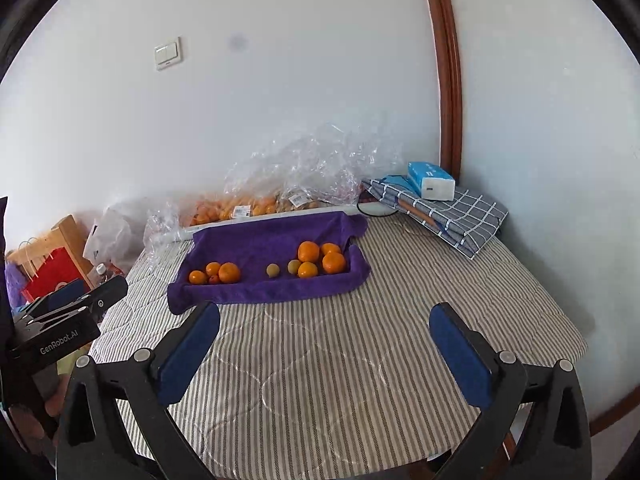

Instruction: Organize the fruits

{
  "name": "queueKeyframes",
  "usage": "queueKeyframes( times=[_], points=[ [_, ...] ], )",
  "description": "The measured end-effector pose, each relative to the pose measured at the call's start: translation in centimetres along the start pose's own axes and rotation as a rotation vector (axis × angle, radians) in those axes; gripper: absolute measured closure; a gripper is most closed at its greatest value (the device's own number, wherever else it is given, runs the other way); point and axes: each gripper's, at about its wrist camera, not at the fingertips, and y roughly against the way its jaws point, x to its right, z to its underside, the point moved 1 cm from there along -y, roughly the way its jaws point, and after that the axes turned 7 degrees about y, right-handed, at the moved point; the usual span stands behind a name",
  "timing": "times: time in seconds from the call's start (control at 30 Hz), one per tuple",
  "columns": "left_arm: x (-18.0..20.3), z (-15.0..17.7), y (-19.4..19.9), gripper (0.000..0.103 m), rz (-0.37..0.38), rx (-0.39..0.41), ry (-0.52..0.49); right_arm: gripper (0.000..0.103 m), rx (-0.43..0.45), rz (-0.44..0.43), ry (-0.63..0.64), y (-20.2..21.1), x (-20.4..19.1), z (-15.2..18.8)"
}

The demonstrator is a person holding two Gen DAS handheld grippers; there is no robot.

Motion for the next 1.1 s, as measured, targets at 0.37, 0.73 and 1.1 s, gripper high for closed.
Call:
queueKeyframes(
  times=[0.37,0.73,1.1],
  points=[
    [0.6,0.1,1.3,0.009,0.003,0.013,-0.013,0.0,0.008,0.03,0.024,1.8,-0.5,0.5],
    [0.5,0.1,1.6,0.009,0.003,0.011,-0.02,0.0,0.005,0.032,0.024,2.1,-0.5,0.5],
    [0.3,0.2,1.9,0.009,-0.002,0.017,-0.023,0.0,0.002,0.03,0.028,2.0,-0.7,0.5]
  ],
)
